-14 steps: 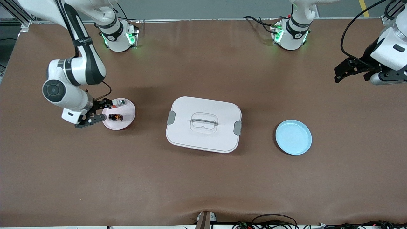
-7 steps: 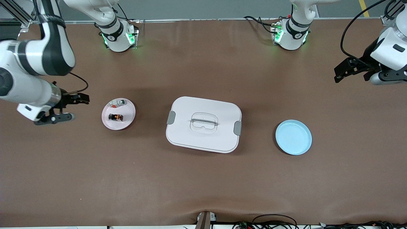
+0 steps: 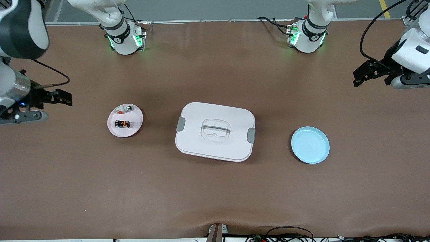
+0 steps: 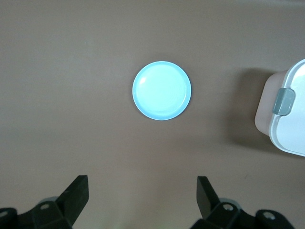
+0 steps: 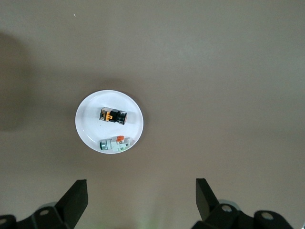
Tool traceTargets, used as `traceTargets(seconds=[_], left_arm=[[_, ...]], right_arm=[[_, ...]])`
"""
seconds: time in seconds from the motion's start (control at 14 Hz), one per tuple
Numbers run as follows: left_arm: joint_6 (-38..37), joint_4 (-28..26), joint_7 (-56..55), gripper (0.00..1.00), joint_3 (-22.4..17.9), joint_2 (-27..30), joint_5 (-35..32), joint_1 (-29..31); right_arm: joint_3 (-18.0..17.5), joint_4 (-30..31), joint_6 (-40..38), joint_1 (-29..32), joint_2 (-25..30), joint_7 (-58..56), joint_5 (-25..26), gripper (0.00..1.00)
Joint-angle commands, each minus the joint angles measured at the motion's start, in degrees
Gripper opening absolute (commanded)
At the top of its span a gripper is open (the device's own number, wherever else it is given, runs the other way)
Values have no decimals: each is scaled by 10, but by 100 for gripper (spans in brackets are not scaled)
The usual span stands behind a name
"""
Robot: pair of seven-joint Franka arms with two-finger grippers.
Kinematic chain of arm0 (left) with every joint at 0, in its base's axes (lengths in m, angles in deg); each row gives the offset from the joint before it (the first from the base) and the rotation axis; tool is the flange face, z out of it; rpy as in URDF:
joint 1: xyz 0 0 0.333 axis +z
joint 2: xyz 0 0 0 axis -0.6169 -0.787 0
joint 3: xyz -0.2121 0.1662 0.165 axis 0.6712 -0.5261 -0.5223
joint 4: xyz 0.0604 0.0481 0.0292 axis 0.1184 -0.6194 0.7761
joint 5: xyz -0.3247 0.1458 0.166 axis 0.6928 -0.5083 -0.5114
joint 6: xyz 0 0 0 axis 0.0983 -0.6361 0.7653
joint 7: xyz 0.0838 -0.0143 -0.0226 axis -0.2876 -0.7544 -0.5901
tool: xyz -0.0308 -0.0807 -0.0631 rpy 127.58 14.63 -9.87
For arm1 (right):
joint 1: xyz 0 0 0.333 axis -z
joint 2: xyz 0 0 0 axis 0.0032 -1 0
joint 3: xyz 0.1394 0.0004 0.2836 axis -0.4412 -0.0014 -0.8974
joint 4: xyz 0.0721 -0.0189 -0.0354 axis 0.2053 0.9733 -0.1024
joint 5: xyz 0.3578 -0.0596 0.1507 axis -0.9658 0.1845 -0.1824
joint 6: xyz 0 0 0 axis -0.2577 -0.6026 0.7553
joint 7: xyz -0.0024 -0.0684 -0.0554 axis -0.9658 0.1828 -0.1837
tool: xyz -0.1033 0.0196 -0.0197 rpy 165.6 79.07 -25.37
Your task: Transfer orange switch to right arm and place
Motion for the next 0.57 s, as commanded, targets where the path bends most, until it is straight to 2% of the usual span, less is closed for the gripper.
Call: traceTargets(seconds=[0.0,0.14,0.5], left_arm=[[-2,3,14,100,-6,4,10,-5],[-2,1,14,100,-6,2,19,-6],[-3,1,14,100,-6,2,22,-4]], right_arm=[[-8,-32,-15,9,12,8,0,100],[-7,-55,-11,11,9,8,1,100],[-6,-63,-11,10,11,9,-1,100]])
